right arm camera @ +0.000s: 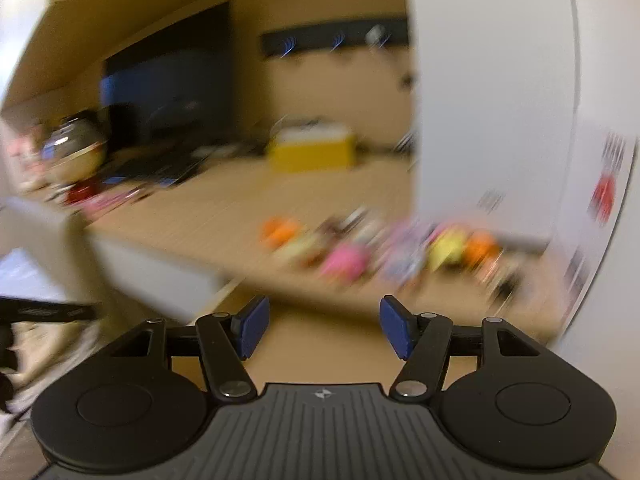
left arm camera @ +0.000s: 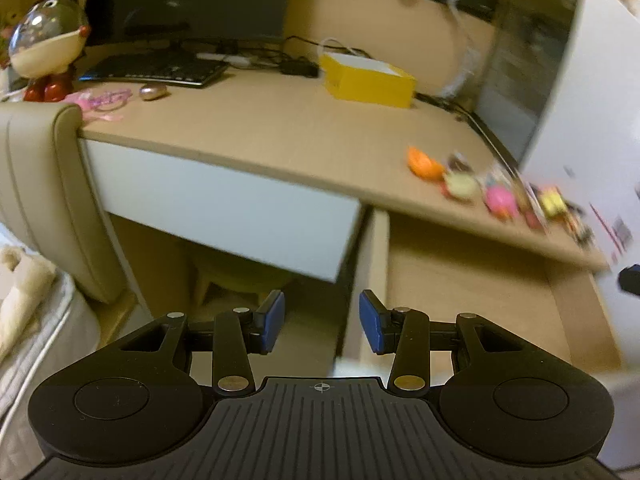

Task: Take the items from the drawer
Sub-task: 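Carry the figure keychain with the right tool toward the desk beside the packet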

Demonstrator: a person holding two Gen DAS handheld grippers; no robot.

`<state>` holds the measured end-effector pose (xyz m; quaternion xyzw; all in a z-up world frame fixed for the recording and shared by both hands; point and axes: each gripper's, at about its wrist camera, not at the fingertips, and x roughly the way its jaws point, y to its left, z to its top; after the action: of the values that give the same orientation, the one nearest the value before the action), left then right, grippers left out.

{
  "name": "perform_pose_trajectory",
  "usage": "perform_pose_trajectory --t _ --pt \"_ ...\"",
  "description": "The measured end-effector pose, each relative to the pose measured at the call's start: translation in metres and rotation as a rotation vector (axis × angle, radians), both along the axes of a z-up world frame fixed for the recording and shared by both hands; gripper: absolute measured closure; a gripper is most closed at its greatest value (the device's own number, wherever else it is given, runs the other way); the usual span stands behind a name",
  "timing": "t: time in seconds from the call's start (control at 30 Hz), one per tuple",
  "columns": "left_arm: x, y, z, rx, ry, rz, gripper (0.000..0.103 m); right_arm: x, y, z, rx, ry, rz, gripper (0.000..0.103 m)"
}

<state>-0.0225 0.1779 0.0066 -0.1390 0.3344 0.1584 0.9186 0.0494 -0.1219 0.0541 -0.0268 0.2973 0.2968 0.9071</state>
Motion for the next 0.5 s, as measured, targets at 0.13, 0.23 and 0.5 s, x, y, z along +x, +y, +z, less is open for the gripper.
perform_pose_trajectory --t 0.13,0.23,0.5 --pt "-0.022 -0.033 -0.028 -0.052 0.051 -0.090 0.058 -0.056 0.007 -0.026 -0.061 0.066 -0.013 0.041" --pt "-0.032 -0.061 -0.041 -0.061 0.080 -0.176 0.058 -0.076 0.000 -0.049 -0.101 0.151 -0.089 0.041" --pt "-0.029 -0.105 -0.062 -0.017 0.021 -0.245 0.058 -0.090 -0.028 -0.093 -0.152 0.114 -0.349 0.041"
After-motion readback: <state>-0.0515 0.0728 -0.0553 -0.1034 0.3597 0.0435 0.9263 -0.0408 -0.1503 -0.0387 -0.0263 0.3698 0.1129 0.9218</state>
